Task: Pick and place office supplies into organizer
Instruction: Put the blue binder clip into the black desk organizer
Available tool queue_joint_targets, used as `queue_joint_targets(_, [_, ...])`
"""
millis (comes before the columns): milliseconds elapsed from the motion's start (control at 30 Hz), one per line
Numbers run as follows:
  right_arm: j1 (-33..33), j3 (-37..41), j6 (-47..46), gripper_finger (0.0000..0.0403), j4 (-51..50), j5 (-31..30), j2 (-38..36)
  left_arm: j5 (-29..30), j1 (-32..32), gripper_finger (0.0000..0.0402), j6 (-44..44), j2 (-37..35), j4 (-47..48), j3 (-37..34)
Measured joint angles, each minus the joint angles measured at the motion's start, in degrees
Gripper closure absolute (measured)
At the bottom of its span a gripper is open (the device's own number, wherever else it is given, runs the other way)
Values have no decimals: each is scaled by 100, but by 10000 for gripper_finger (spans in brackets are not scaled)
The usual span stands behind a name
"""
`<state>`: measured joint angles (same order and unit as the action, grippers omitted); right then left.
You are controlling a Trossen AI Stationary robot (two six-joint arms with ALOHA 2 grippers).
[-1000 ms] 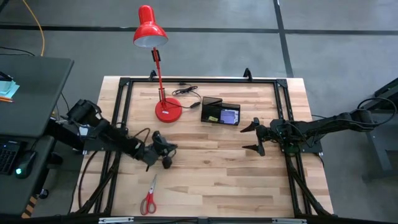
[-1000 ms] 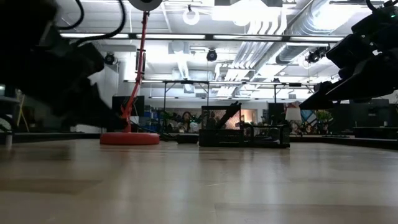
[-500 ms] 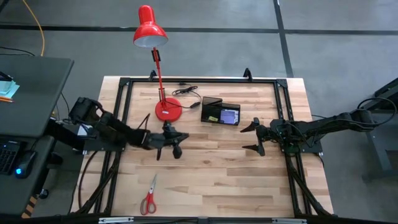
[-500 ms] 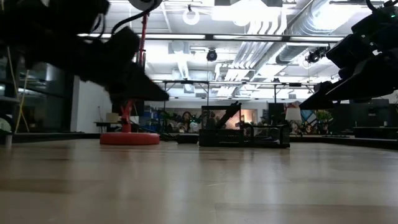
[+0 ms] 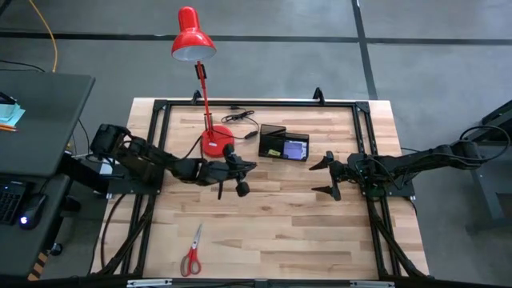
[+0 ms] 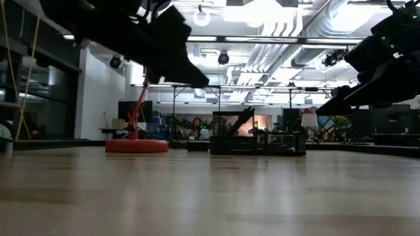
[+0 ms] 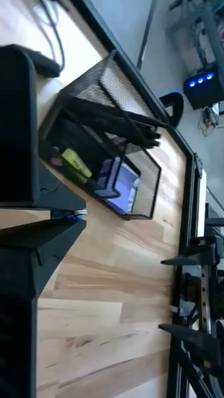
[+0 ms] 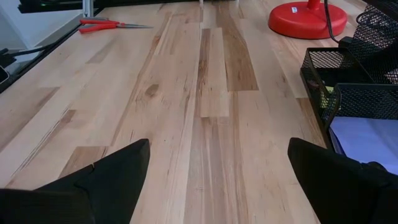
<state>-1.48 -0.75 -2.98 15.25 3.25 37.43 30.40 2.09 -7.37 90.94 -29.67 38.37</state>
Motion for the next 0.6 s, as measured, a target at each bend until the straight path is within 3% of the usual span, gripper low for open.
queue_joint_targets(600, [-2,0,-1,25,2,0,0,-272,-856,394,157,-2,766,321])
